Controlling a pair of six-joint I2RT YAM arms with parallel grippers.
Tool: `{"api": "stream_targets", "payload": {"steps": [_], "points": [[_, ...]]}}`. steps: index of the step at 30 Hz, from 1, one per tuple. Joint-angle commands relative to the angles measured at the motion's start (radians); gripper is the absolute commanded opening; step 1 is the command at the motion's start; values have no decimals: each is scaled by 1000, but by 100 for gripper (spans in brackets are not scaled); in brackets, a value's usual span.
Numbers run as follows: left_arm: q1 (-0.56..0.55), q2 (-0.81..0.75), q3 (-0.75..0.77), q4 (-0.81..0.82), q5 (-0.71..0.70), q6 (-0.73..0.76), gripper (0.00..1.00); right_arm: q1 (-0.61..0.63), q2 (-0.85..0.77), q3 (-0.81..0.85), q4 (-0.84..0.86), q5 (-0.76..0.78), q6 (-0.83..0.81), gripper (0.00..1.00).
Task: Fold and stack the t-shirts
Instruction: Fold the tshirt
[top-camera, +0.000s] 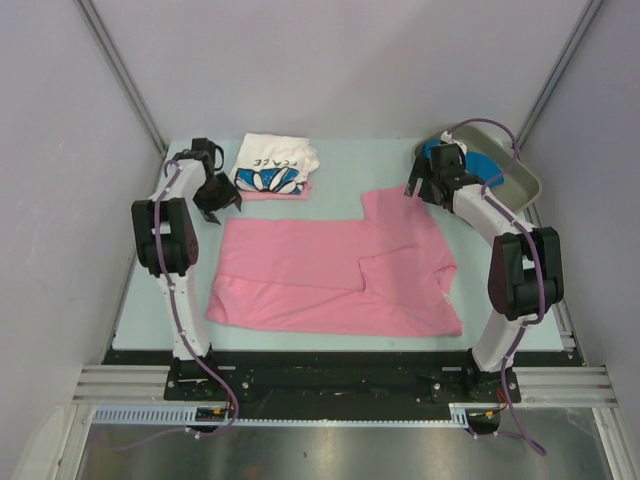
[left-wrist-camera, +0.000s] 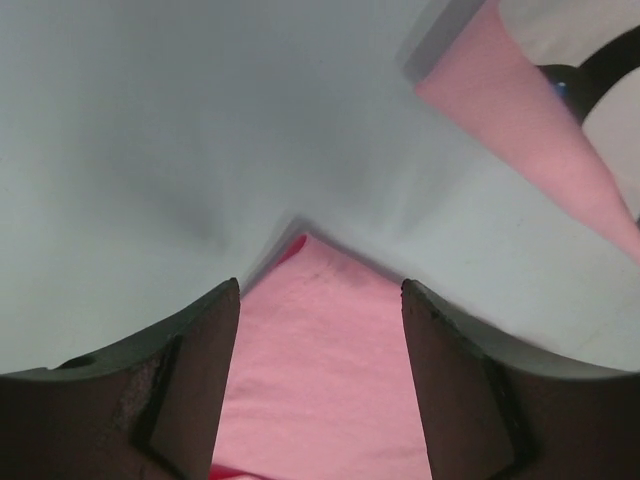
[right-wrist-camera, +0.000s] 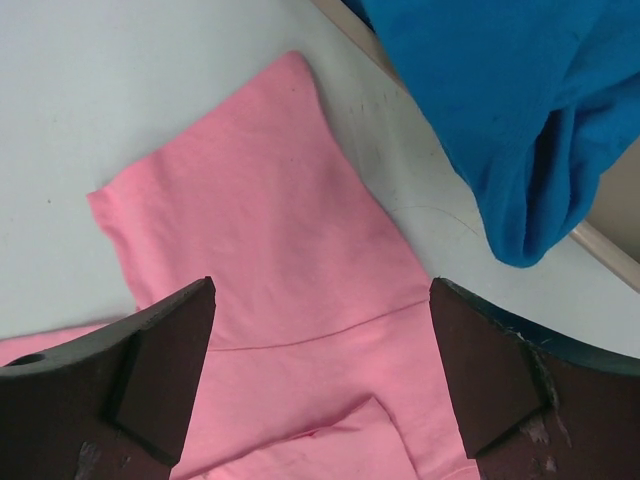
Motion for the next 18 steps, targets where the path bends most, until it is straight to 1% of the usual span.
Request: {"api": "stream_targets", "payload": {"steps": [1, 5, 6, 9, 10, 11, 16, 18], "points": [[-3, 14, -14, -18, 0, 49, 70, 6, 31, 51, 3, 31, -21, 93], [-8, 28, -21, -6, 2, 61, 66, 14, 42, 51, -7, 43, -22, 92], [-8, 32, -21, 1, 7, 66, 62, 18, 42, 51, -7, 48, -22, 92], [-14, 43, -4, 5, 7, 72, 56, 20, 45, 51, -14, 59, -29, 92], [-12, 46, 1, 5, 7, 73, 55, 20, 45, 51, -20, 60, -29, 92], [-15, 49, 5, 5, 7, 73, 52, 22, 45, 51, -22, 66, -29, 92], [-29, 70, 22, 3, 1, 86, 45, 22, 51, 50, -25, 71, -29, 92], [-34, 78, 24, 2, -7, 90, 37, 20, 50, 51, -25, 74, -26, 92]]}}
